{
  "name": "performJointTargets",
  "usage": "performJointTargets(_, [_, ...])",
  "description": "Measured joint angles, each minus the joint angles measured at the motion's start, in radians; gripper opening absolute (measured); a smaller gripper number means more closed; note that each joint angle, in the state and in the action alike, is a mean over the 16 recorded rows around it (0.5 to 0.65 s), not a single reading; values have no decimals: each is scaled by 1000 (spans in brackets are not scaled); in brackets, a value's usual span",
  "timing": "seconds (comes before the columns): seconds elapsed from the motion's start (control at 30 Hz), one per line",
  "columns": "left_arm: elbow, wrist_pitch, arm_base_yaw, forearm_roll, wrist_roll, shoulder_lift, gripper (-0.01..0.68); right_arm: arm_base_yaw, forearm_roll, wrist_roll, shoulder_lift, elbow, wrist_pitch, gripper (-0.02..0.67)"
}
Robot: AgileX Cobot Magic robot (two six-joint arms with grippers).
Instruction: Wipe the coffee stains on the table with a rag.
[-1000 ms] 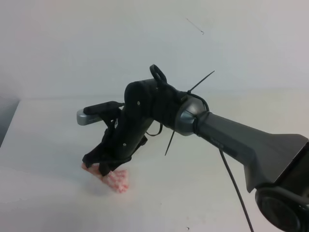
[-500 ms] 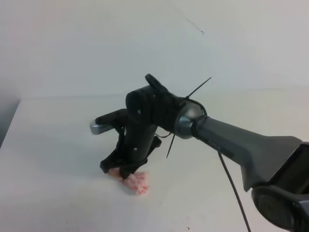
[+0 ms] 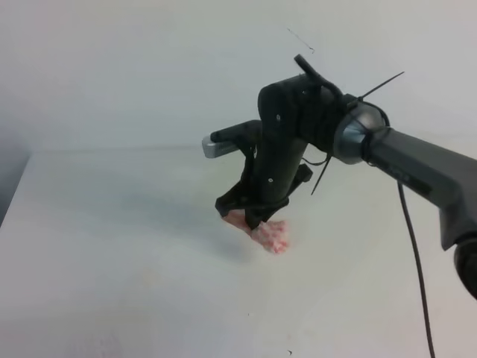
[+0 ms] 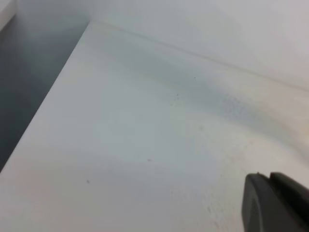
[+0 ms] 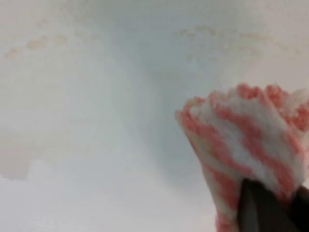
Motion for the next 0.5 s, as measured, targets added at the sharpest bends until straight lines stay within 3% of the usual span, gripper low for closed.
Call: performJointTargets(0.5, [0, 0, 0, 0, 0, 0, -1, -8, -59, 44, -489, 709, -378, 47])
